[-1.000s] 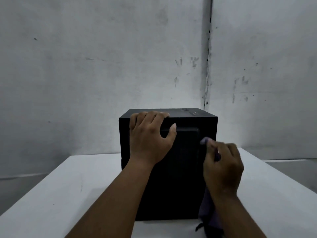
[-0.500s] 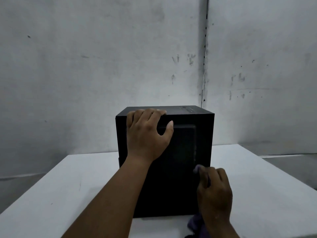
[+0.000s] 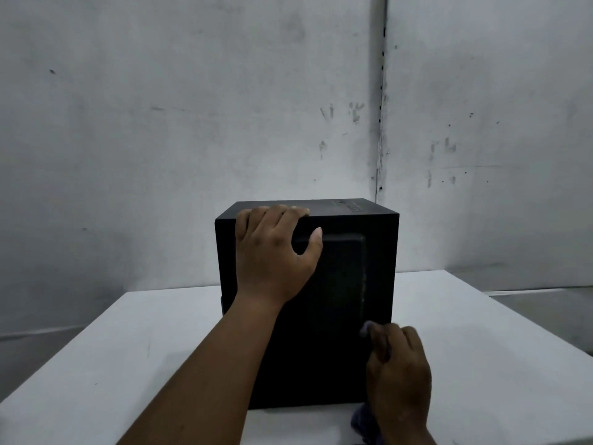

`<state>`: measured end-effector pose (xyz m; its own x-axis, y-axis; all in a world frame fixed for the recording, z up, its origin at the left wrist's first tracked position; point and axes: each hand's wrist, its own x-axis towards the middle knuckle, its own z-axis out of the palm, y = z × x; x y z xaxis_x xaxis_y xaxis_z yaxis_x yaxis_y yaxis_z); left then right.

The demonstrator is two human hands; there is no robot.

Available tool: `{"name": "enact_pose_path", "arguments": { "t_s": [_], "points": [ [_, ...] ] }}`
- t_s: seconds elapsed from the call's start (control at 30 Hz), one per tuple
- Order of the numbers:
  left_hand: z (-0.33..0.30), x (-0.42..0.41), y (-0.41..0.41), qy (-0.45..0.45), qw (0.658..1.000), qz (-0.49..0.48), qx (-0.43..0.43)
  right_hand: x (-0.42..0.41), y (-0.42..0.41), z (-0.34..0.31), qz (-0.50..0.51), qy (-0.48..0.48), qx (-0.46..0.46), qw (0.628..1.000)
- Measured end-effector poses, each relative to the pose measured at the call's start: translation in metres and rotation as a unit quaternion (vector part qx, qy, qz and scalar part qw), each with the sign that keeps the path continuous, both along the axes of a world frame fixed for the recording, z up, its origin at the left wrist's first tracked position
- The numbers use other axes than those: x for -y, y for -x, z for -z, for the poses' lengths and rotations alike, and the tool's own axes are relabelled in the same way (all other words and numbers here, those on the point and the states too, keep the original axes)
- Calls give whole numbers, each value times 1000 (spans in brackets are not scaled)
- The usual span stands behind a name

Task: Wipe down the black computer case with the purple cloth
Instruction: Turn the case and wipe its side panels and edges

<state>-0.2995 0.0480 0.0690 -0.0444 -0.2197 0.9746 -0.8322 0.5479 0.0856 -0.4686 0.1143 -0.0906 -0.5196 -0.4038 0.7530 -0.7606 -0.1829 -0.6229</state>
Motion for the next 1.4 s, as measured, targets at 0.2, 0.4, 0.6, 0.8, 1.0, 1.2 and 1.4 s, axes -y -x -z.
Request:
{"name": "enact_pose_path", "arguments": {
  "t_s": [0.2,0.4,0.6,0.8,1.0,1.2,1.4],
  "points": [
    [0,0,-1,-8,1000,0,2,-1,6,1,-36,-17,30,999],
    [0,-1,-1,-8,1000,2,4,4,-8,12,-15,1,76,997],
    [0,0,-1,-4,1000,2,3,2,-2,10,-27,-8,63,998],
    [0,0,-1,-5,1000,2,3,4,-7,10,-5,12,72,997],
    [1,2,-1,1,1000,-5,4,3,-3,4,-13,5,50,999],
    [0,-1,-2,-11,1000,2,7,8,1,-5,-8,44,52,998],
    [1,1,-1,-3,1000,-2,3,10,-6,9,-31,47,15,998]
  ]
}}
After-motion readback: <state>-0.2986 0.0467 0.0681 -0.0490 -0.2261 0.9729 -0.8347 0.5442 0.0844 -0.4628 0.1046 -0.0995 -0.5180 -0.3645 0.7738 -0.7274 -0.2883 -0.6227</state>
